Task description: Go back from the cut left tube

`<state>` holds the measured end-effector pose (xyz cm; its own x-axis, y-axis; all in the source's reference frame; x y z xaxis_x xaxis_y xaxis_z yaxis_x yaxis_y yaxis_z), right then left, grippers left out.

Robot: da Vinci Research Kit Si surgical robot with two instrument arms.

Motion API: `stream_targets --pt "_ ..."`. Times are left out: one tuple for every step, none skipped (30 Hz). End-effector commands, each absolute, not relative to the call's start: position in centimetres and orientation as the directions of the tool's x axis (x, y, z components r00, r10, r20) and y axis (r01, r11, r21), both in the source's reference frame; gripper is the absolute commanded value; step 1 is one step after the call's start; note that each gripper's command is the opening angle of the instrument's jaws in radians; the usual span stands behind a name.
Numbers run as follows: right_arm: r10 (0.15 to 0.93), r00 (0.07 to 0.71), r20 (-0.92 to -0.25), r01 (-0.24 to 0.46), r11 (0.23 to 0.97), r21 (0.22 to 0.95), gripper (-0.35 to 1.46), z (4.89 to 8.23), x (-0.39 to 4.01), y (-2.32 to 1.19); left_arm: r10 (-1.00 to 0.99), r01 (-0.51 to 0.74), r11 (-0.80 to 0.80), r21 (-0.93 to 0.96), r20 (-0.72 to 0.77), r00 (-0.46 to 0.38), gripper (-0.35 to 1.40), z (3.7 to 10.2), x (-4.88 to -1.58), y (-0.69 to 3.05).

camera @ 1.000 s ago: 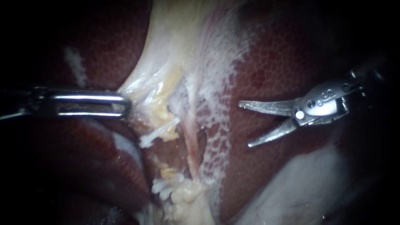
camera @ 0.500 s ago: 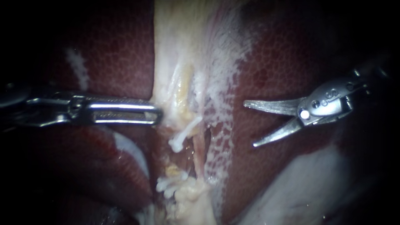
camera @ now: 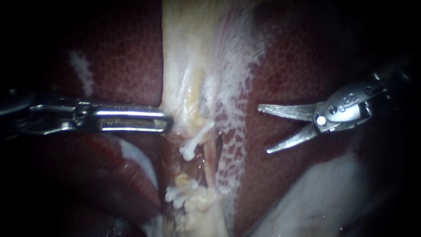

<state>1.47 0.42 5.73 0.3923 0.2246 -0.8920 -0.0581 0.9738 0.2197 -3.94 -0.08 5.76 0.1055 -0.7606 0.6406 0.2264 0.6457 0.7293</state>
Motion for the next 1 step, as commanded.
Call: stream_targets --pt "0.225 0.390 -0.893 -0.055 0.974 0.221 1.43 5.74 1.48 0.42 -0.760 0.226 0.646 0.729 0.641 0.105 -0.35 5.76 -3.94 -0.08"
